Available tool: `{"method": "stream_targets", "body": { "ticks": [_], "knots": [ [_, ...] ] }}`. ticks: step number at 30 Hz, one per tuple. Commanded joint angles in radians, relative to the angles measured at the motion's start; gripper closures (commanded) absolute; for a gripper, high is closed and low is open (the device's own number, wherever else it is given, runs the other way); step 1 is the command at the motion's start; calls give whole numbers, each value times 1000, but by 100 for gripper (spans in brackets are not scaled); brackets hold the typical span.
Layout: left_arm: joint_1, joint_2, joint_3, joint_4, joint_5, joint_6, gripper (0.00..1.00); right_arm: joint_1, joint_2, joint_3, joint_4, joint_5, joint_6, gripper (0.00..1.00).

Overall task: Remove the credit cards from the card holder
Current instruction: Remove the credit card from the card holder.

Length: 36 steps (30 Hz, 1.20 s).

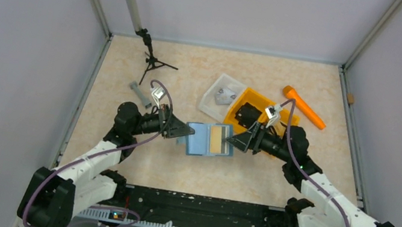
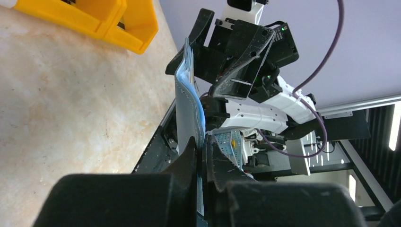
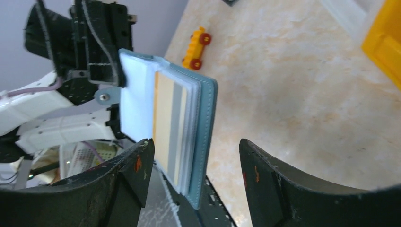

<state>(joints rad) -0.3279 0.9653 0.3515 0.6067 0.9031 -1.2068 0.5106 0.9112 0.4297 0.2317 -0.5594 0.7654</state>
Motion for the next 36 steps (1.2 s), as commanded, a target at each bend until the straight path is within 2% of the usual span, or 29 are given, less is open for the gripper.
{"method": "stream_targets", "body": {
  "ticks": [1,5,9,13,17,19,24,26,29,30,33,36],
  "knots": [
    [6,-2,9,132,28,-50,100,6,-41,-39,285,-114,146,37],
    [6,-4,11,133,28,-56,100,7,-34,-57,343,-133,182,48],
    [6,4,5,160,32,-75,100,6,-18,-65,369,-142,198,50],
    [6,19,-4,224,38,-109,100,6,14,-82,415,-155,216,60],
    [6,32,-9,261,43,-131,100,6,41,-94,452,-173,232,65],
    [6,34,-11,270,45,-135,100,6,50,-98,459,-176,237,74],
    [6,23,-5,201,44,-88,100,6,52,-115,513,-179,284,88],
    [6,3,22,34,27,57,91,6,51,-114,514,-179,301,95],
    [6,-43,112,-345,-62,307,85,6,49,-112,487,-160,321,99],
    [6,-47,129,-420,-91,358,78,6,51,-113,479,-155,330,100],
    [7,-40,184,-579,-140,471,49,7,60,-119,480,-147,366,100],
    [6,-45,216,-683,-165,524,39,6,67,-126,467,-125,386,100]
  ]
}}
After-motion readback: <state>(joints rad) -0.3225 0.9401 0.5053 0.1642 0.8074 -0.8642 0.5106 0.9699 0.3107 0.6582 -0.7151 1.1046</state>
